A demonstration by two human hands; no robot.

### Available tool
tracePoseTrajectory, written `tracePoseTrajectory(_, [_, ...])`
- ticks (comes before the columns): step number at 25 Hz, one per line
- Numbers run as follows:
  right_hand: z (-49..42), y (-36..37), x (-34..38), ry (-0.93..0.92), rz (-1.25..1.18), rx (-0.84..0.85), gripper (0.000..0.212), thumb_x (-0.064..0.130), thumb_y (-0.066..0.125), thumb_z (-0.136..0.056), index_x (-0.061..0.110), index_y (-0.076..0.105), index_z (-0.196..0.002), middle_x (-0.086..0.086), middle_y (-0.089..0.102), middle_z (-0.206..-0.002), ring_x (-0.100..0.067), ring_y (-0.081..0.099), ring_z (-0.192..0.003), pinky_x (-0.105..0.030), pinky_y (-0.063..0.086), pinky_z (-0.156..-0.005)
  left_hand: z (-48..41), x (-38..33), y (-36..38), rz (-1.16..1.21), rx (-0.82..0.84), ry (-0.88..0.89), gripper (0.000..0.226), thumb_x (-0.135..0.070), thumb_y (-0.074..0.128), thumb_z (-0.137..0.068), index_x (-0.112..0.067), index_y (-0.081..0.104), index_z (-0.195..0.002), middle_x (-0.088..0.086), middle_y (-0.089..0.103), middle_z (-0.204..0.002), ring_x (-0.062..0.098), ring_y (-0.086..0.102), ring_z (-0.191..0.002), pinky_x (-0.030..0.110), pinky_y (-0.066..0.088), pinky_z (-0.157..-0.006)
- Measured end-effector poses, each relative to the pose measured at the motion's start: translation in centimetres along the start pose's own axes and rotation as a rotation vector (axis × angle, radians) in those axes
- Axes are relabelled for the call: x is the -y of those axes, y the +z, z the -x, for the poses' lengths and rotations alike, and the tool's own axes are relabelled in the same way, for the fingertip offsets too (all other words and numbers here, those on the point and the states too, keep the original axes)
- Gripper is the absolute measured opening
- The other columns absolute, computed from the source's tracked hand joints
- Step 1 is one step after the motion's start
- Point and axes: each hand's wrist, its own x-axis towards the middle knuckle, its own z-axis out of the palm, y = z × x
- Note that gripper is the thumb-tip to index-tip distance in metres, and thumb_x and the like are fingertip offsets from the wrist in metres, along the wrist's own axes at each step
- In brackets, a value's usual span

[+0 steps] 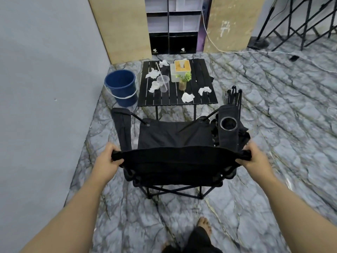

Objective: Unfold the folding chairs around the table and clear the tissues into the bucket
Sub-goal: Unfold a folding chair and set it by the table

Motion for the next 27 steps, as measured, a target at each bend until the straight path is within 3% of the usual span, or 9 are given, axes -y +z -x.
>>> tracePoseTrajectory(3, [1.9, -0.2, 0.2, -0.094, 0.031, 0.049, 0.025, 0.013, 0.071, -0.082, 0.027, 0.05, -0.084, 0.001, 0.06, -0.087, -0.024, 0.054, -0.088, -0.032, 0.042, -0.066, 1.6, 0.6, 0.1, -0.128, 0.058, 0.205, 0.018, -0.014, 0.062, -0.081, -0.019, 0.054, -0.097, 0.0, 0.06, -0.097, 0.021, 0.055, -0.093, 0.03, 0.04, -0.077])
tracePoseTrajectory(4, [2.5, 0.0, 0.6, -0.151, 0.065, 0.045, 0.017, 0.026, 0.068, -0.086, 0.029, 0.055, -0.097, 0.004, 0.061, -0.1, -0.019, 0.054, -0.098, -0.031, 0.043, -0.077, 2.0, 0.7, 0.3, -0.188, 0.032, 0.309, 0.025, -0.028, 0.056, -0.083, -0.02, 0.055, -0.106, -0.003, 0.059, -0.102, 0.018, 0.053, -0.097, 0.032, 0.04, -0.083])
tracePoseTrajectory(6, [3.0, 0.5, 0.8, -0.288, 0.233, 0.02, 0.042, 0.049, 0.045, -0.092, 0.024, 0.056, -0.123, 0.005, 0.057, -0.127, -0.017, 0.047, -0.124, -0.037, 0.036, -0.102, 2.7, 0.9, 1.1, -0.336, -0.001, 0.449, 0.044, -0.043, 0.036, -0.089, -0.019, 0.052, -0.121, -0.003, 0.059, -0.111, 0.018, 0.051, -0.105, 0.04, 0.04, -0.093])
tracePoseTrajectory(8, [2.6, 1.2, 0.8, -0.311, 0.366, 0.043, 0.059, 0.052, 0.022, -0.09, 0.022, 0.052, -0.132, 0.005, 0.049, -0.142, -0.015, 0.033, -0.139, -0.039, 0.024, -0.113, 2.8, 1.6, 1.8, -0.43, 0.004, 0.442, 0.055, -0.048, 0.018, -0.094, -0.018, 0.047, -0.13, 0.002, 0.059, -0.122, 0.024, 0.049, -0.118, 0.046, 0.037, -0.101])
tracePoseTrajectory(11, [2.2, 1.5, 0.4, -0.276, 0.489, 0.071, 0.061, 0.05, 0.015, -0.092, 0.022, 0.046, -0.138, 0.005, 0.041, -0.149, -0.013, 0.022, -0.144, -0.039, 0.018, -0.118, 2.8, 2.4, 2.0, -0.529, 0.049, 0.407, 0.07, -0.057, 0.003, -0.091, -0.019, 0.04, -0.136, 0.003, 0.051, -0.136, 0.025, 0.036, -0.133, 0.049, 0.027, -0.112])
tracePoseTrajectory(14, [2.5, 1.4, 0.6, -0.243, 0.563, 0.096, 0.049, 0.045, 0.019, -0.101, 0.029, 0.028, -0.147, 0.01, 0.021, -0.157, -0.011, 0.007, -0.147, -0.038, 0.008, -0.119, 3.0, 0.8, 2.5, -0.596, -0.002, 0.343, 0.069, -0.06, 0.007, -0.087, -0.025, 0.03, -0.141, 0.0, 0.036, -0.149, 0.021, 0.018, -0.144, 0.047, -0.001, -0.117])
tracePoseTrajectory(16, [2.7, 0.9, 1.1, -0.224, 0.569, 0.09, 0.049, 0.045, 0.019, -0.101, 0.033, 0.017, -0.149, 0.011, 0.012, -0.159, -0.011, 0.0, -0.148, -0.04, 0.005, -0.12, 2.8, -2.1, 3.7, -0.584, -0.006, 0.327, 0.063, -0.06, 0.012, -0.089, -0.029, 0.023, -0.143, -0.003, 0.027, -0.154, 0.018, 0.009, -0.146, 0.047, -0.01, -0.115])
tracePoseTrajectory(21, [3.5, -2.5, 0.3, -0.058, 0.435, -0.031, 0.052, 0.042, 0.027, -0.101, 0.032, 0.012, -0.15, 0.009, 0.005, -0.16, -0.014, 0.001, -0.148, -0.045, 0.011, -0.12, 1.8, -13.9, 12.3, -0.497, 0.207, 0.503, 0.051, -0.047, 0.021, -0.096, -0.028, 0.027, -0.143, -0.004, 0.027, -0.154, 0.017, 0.005, -0.146, 0.05, -0.001, -0.118])
tracePoseTrajectory(27, [3.1, -10.7, -7.1, 0.235, 0.338, -0.06, 0.064, 0.038, 0.043, -0.097, 0.034, 0.006, -0.15, 0.005, 0.0, -0.161, -0.022, 0.017, -0.145, -0.049, 0.023, -0.113, 5.4, -27.9, 28.0, -0.59, 0.489, 0.779, 0.058, -0.04, 0.038, -0.093, -0.028, 0.016, -0.145, -0.003, 0.02, -0.155, 0.02, 0.004, -0.146, 0.052, 0.001, -0.118])
